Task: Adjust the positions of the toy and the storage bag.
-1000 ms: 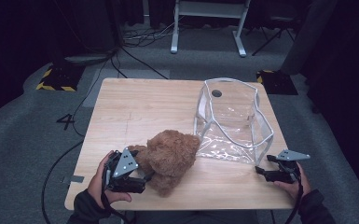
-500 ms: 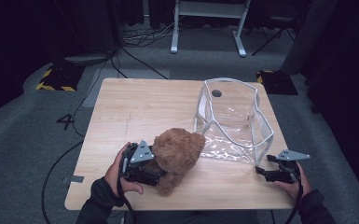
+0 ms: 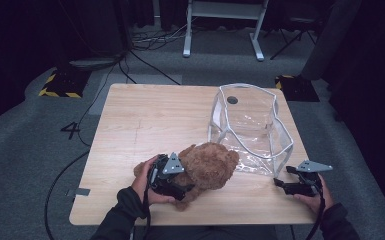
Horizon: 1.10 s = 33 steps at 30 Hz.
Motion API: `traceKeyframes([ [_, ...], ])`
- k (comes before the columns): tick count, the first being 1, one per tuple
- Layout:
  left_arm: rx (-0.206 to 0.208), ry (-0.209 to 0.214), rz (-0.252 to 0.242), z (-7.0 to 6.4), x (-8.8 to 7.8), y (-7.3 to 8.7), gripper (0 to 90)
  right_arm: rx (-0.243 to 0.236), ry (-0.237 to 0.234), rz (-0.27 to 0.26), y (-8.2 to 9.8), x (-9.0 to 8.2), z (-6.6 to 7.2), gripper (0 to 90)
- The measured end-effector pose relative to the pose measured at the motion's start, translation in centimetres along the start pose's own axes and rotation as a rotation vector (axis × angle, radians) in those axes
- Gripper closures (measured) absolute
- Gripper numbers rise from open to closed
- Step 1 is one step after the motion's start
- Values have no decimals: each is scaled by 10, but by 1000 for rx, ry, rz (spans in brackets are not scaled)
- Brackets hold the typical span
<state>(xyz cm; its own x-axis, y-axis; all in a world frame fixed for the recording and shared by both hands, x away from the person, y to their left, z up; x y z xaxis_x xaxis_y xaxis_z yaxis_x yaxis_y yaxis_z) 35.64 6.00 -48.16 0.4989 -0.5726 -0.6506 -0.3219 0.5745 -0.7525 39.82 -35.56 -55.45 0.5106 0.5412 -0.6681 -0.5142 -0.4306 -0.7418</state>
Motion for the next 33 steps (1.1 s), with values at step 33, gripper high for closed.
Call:
traceKeyframes([
  [33,-251,-152,-85,51,-32,54,448,-89,40,-272,-101,-92,5,257],
])
Point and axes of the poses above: each handheld gripper's, and its own axes: x roughly forward along the jaws, y roughly out of its underside, z roughly to its left, the point moved 6 cm from there along x, roughly forward along the jaws, and after that the axes turned 6 degrees about -y, right-handed, at the moved point
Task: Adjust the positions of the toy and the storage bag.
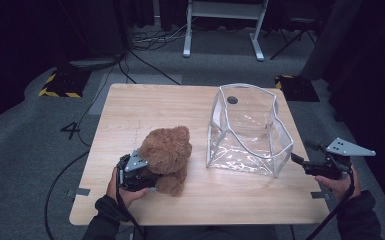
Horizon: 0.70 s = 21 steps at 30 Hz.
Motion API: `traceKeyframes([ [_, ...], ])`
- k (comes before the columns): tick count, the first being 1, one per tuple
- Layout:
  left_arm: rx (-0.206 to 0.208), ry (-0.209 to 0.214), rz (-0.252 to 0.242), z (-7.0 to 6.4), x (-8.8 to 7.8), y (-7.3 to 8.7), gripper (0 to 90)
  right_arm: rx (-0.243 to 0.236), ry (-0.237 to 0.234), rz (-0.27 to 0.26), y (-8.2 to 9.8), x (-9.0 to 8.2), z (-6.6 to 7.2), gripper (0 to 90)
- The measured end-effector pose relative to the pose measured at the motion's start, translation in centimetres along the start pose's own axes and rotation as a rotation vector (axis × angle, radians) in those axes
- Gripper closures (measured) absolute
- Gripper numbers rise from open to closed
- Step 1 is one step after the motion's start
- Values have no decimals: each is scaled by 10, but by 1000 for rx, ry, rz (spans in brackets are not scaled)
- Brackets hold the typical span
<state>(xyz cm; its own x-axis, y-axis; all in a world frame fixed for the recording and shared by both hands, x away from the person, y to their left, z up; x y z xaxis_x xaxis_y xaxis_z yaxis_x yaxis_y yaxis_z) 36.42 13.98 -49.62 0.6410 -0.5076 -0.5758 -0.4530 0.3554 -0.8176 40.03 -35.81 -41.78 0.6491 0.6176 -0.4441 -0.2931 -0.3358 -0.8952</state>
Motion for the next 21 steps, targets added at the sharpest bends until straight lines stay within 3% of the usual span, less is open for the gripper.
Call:
traceKeyframes([
  [3,0,1,-2,1,0,0,446,-11,4,-41,-22,-7,2,260],
  [12,-28,5,-7,4,-1,2,445,-42,12,-62,-59,-7,8,314],
  [18,-20,4,-12,4,-1,3,445,-43,51,-15,-79,7,7,314],
  [21,-18,5,-12,4,-1,3,445,-48,77,54,-88,29,0,354],
])
Point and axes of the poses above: each handheld gripper's, and its own axes: x roughly forward along the jaws, y roughly out of its underside, z roughly to its left, the point moved 6 cm from there along x, roughly forward along the jaws, and after that the axes turned 6 degrees about -y, right-handed, at the moved point
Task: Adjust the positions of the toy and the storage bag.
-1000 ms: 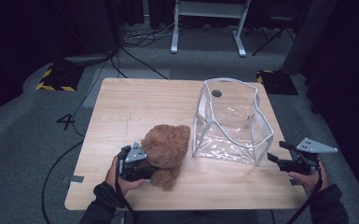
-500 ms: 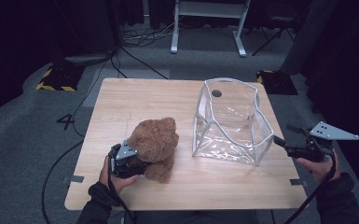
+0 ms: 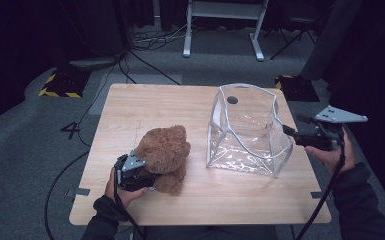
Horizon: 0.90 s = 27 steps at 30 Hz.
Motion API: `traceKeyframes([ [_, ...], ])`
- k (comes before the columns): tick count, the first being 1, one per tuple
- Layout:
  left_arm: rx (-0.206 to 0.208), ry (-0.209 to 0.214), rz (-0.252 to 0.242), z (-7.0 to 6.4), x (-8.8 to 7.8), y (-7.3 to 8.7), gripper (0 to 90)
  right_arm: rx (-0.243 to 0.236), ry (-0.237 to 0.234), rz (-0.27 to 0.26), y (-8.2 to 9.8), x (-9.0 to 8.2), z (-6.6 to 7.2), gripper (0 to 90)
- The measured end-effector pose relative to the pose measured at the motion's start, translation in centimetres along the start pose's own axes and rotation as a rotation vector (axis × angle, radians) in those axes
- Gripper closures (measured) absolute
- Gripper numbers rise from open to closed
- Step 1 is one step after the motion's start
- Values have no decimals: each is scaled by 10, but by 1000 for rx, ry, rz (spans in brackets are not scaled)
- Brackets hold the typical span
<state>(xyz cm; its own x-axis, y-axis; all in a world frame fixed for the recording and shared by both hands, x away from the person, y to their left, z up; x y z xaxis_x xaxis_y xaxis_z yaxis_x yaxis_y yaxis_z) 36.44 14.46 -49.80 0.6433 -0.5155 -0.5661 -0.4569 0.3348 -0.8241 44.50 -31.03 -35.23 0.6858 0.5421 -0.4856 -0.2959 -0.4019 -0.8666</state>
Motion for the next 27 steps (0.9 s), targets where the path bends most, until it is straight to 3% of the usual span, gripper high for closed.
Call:
traceKeyframes([
  [4,4,1,3,0,0,0,446,29,16,84,0,22,-10,432],
  [5,0,3,2,0,1,0,446,64,-1,121,2,31,-15,467],
  [7,3,-4,9,1,2,-2,448,95,-26,144,2,40,-18,549],
  [9,8,-9,9,1,3,-2,449,90,-21,163,2,44,-19,578],
  [10,9,-8,7,1,3,-2,449,92,-4,202,3,52,-20,671],
  [11,9,-8,7,1,3,-2,449,92,-4,202,3,52,-20,671],
  [13,2,1,2,2,2,0,450,103,-27,244,6,61,-20,773],
  [15,-1,3,1,2,1,0,451,107,-26,247,7,62,-21,808],
  [16,3,2,2,3,1,0,453,103,-3,274,8,62,-25,868],
  [21,18,-5,6,2,2,-1,459,122,-40,263,8,63,-27,879],
  [24,26,-12,18,6,0,1,464,103,-37,235,3,70,-20,881],
  [27,19,-16,21,9,-1,2,468,114,-39,216,1,74,-18,881],
])
Point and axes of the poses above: each handheld gripper's, and its own axes: x roughly forward along the jaws, y roughly out of its underside, z roughly to its left, the point moved 6 cm from there along x, roughly forward along the jaws, and after that the axes turned 6 degrees about -y, right-handed, at the moved point
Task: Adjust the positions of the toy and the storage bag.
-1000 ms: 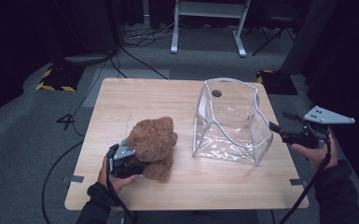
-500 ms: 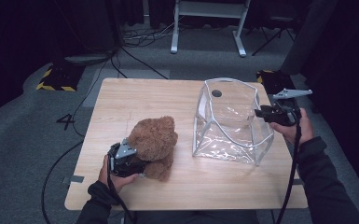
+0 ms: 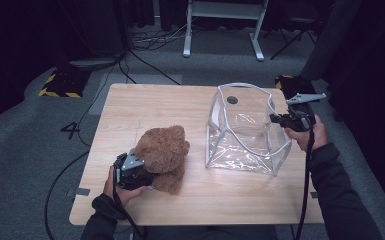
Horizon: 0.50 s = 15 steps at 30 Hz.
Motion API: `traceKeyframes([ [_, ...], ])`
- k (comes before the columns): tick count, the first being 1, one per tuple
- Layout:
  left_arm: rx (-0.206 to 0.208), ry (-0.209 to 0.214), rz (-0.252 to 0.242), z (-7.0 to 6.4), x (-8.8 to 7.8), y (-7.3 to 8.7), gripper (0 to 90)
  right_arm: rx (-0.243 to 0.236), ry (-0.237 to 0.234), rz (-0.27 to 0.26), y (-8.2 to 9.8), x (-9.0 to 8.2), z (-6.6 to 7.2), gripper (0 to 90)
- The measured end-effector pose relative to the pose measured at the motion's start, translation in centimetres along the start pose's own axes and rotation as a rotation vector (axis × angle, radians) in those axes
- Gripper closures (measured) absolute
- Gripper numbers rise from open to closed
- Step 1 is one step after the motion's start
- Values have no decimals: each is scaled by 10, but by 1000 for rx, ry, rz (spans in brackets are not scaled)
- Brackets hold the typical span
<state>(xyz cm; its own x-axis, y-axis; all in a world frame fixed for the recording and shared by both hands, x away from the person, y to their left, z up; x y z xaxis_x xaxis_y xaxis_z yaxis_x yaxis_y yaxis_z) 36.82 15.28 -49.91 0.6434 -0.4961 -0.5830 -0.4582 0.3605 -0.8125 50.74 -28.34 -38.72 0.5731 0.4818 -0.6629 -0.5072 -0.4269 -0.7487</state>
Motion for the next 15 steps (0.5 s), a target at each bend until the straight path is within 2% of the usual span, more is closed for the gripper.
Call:
traceKeyframes([
  [1,-6,-8,0,3,-1,1,470,11,-6,-18,-4,5,4,881],
  [3,-15,-21,1,7,-3,3,471,11,-6,-18,-5,6,7,881],
  [6,-20,-29,2,13,-6,5,472,1,1,-16,-13,15,17,881],
  [11,-36,-16,-8,19,-8,7,487,3,-6,-20,-26,30,33,880],
  [15,-41,-10,-10,20,-8,8,489,-7,-3,-21,-31,34,43,876],
])
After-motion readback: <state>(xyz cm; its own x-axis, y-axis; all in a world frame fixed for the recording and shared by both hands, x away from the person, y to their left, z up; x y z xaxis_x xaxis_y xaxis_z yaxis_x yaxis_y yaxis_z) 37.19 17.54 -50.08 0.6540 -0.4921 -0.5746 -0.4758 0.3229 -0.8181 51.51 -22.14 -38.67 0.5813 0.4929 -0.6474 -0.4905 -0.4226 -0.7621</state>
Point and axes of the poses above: each handheld gripper's, and its own axes: x roughly forward along the jaws, y roughly out of its underside, z roughly to its left, the point moved 6 cm from there along x, roughly forward along the jaws, and after that the axes turned 6 degrees about -y, right-handed, at the moved point
